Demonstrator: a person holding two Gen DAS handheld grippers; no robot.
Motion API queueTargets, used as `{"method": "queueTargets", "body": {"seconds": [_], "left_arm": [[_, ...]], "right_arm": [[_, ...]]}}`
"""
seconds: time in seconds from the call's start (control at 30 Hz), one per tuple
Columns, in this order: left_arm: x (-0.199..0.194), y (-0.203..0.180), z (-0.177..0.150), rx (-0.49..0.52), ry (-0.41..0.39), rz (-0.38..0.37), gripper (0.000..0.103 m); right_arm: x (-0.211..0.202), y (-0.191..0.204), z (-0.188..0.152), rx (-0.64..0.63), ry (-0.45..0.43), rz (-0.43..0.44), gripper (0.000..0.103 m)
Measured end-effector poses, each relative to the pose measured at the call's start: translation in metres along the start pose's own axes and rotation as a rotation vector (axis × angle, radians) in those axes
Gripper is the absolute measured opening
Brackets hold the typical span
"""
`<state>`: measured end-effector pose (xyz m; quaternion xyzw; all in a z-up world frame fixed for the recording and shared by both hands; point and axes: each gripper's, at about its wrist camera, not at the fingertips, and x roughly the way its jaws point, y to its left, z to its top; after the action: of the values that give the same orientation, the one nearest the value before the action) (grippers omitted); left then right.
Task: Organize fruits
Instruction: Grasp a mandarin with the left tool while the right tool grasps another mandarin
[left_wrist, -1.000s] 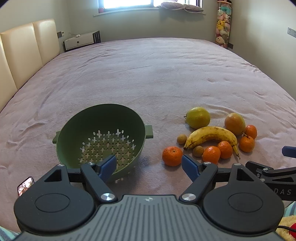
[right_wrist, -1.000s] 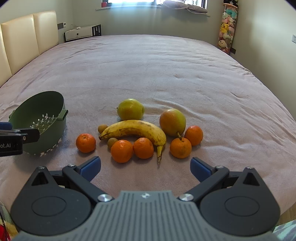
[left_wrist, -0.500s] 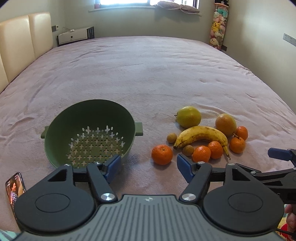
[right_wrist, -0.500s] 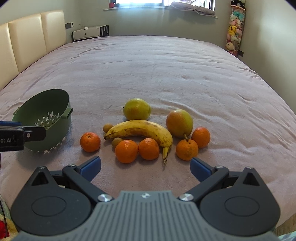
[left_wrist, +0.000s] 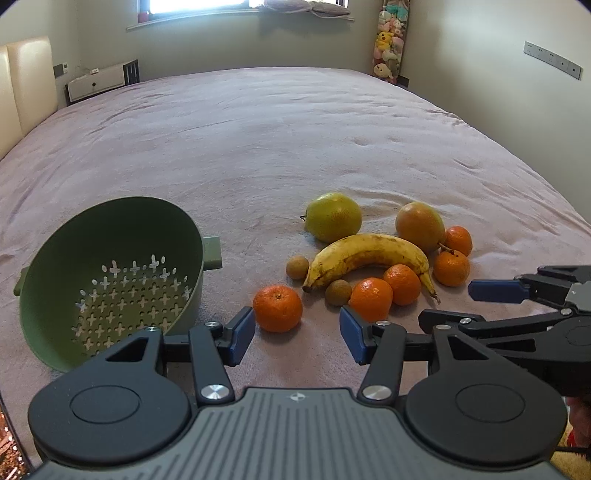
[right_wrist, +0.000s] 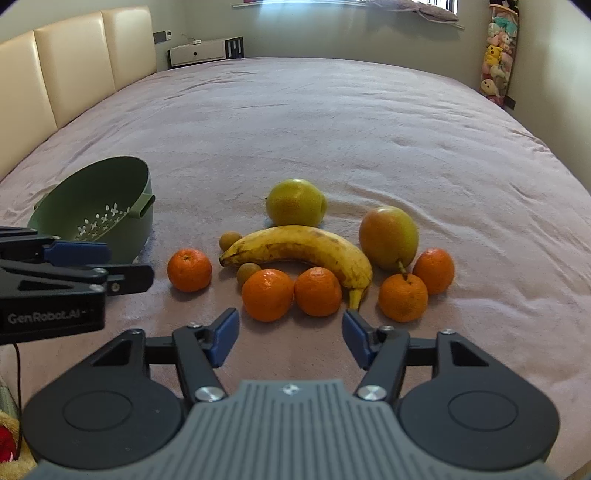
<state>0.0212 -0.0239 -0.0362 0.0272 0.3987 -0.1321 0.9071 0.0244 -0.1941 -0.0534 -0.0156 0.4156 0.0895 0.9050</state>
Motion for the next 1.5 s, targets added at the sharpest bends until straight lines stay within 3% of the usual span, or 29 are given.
{"method": "queueTargets", "body": {"seconds": [0.27, 0.67, 0.93, 1.07, 1.27, 1.5], "left_arm": [[0.028, -0.001, -0.004, 0.066, 0.023, 0.069, 0.062], [0.063, 0.002, -0.008, 0.092, 0.034, 0.087, 0.067], [0.084, -0.008, -0.010, 0.164, 0.037, 0.103, 0.067], [0.092, -0.007, -0.009, 0.150, 0.052, 0.113, 0.067], [0.093, -0.005, -0.008, 0.129, 0.055, 0.109, 0.054], [0.086, -0.003, -0.006, 0.108, 0.058, 0.112, 0.052]], "right_arm": [[0.023, -0.007, 0.008, 0.108, 0.008, 0.069, 0.057], [0.065, -0.014, 0.016, 0.300, 0.100, 0.139, 0.057], [0.084, -0.015, 0.017, 0.362, 0.143, 0.163, 0.056], [0.089, -0.013, 0.019, 0.354, 0.140, 0.161, 0.056], [0.091, -0.013, 0.020, 0.340, 0.142, 0.132, 0.038], [0.086, -0.012, 0.020, 0.324, 0.132, 0.123, 0.037]]}}
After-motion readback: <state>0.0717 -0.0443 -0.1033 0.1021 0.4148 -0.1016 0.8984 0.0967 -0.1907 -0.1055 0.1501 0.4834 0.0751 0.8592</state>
